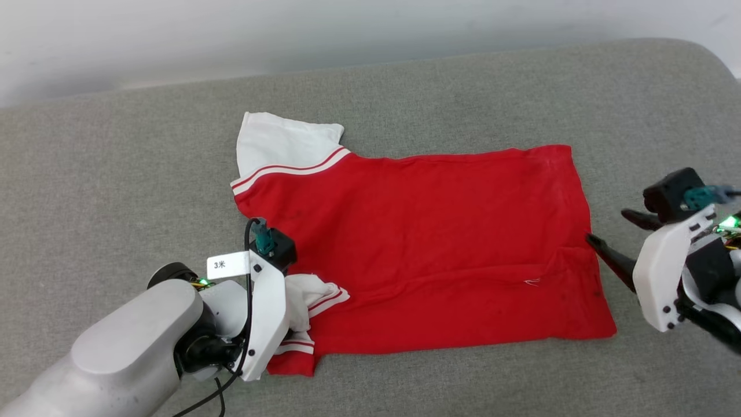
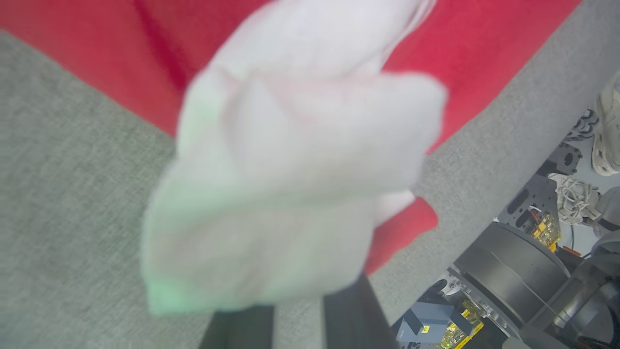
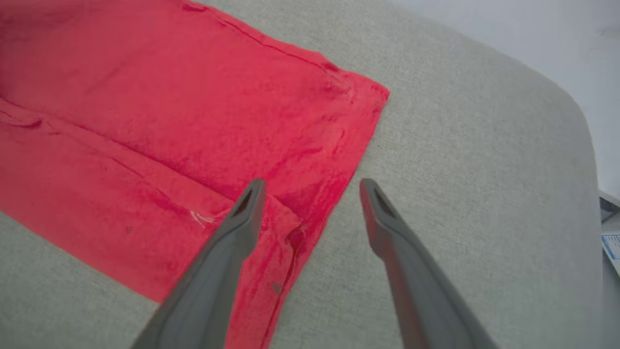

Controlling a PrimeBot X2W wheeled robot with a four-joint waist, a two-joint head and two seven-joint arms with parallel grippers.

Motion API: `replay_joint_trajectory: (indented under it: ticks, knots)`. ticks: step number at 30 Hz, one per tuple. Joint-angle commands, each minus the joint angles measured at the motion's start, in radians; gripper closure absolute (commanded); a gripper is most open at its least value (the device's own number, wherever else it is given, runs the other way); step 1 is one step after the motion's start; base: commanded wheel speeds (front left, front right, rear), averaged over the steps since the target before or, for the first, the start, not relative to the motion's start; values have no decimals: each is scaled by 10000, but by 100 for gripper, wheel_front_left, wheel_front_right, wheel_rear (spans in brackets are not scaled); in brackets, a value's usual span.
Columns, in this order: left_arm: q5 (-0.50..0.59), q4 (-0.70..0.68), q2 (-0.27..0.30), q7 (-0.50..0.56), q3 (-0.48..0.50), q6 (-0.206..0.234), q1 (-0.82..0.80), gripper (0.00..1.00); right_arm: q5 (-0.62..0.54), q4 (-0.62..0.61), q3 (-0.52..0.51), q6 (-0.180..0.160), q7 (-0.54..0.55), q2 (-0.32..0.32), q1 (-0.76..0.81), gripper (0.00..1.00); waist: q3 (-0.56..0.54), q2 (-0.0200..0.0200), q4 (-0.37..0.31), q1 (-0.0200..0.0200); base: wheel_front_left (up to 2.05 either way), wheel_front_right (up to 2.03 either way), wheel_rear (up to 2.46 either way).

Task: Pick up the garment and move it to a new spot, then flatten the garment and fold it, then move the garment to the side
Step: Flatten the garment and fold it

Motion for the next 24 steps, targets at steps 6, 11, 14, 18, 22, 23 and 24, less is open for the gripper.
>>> replay_joint_trajectory:
  ticks: [6,11,14,18,22,23,24]
  knots:
    - [-37,-365,258,-318,-105,-15,-155,100,1458,-347,1231,-7,3857,-1117,-958,0,-90,0,71,0,0,0,0]
    - [14,-523,316,-492,-188,-17,-337,100,2077,341,1402,-6,5099,-803,-1012,0,136,0,209,0,0,0,0]
    - [93,-562,240,-606,-264,-17,-449,100,2156,934,1376,-7,5025,-317,-733,0,323,0,337,0,0,0,0]
    - [139,-602,181,-729,-388,-18,-553,100,2032,1754,1658,0,4712,425,-180,0,515,0,453,0,0,0,0]
    - [128,-623,193,-852,-560,-18,-567,100,2037,2329,1945,-3,4202,1008,319,0,540,0,494,0,0,0,0]
    - [78,-610,208,-897,-583,-18,-531,100,2067,2402,1962,-3,4041,1065,320,0,500,0,477,0,0,0,0]
    - [38,-590,219,-954,-617,-18,-475,100,2079,2409,1972,-3,3870,1065,270,0,440,0,463,0,0,0,0]
